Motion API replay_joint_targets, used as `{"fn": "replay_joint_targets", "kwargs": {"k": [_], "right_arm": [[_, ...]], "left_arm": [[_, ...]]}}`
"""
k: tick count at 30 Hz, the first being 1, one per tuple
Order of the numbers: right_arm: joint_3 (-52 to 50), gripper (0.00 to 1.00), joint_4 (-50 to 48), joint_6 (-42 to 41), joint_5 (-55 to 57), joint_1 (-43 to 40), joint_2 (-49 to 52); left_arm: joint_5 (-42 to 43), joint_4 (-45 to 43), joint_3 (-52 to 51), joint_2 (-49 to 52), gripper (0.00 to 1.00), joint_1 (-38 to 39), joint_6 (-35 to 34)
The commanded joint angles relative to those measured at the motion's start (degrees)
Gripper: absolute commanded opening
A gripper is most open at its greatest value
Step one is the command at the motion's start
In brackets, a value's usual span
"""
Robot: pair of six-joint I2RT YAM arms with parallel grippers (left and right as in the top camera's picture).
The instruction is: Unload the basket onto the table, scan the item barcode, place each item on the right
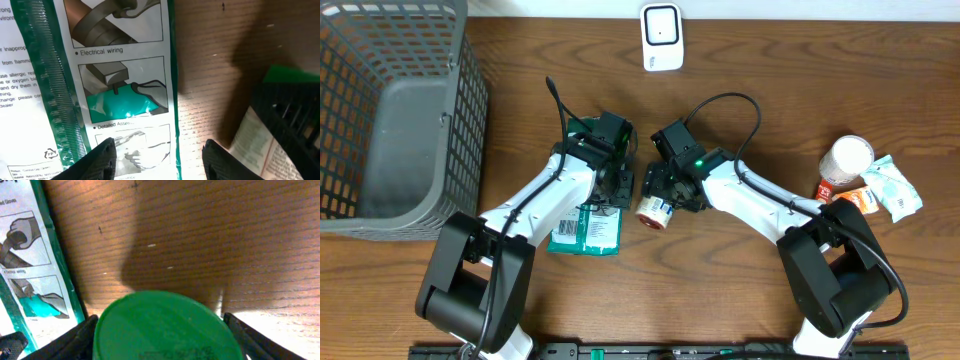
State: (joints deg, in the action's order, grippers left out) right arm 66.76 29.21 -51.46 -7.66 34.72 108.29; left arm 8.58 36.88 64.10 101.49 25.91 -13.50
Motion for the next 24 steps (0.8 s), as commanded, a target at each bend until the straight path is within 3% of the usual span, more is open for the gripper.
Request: {"fn": "replay_joint_targets", "kwargs": {"k": [1,11,24], "right_arm": [[0.6,0.7,0.4,1.7,0.8,-1.0,-0.3],[0.6,0.66,1.0,5.9,1.2,-1.4,-2.9],[0.7,0.65,-0.1,18.3,15.5,1.3,-12.6]], "left_arm": [[-1.2,0.2,-0.2,0.3,0.53,-0.7,0.1],[-1.2,0.2,-0.1,-5.5,0.53,-7.0,0.1],[-1.2,0.2,-0.1,-17.9,0.53,-15.1,0.1]]}}
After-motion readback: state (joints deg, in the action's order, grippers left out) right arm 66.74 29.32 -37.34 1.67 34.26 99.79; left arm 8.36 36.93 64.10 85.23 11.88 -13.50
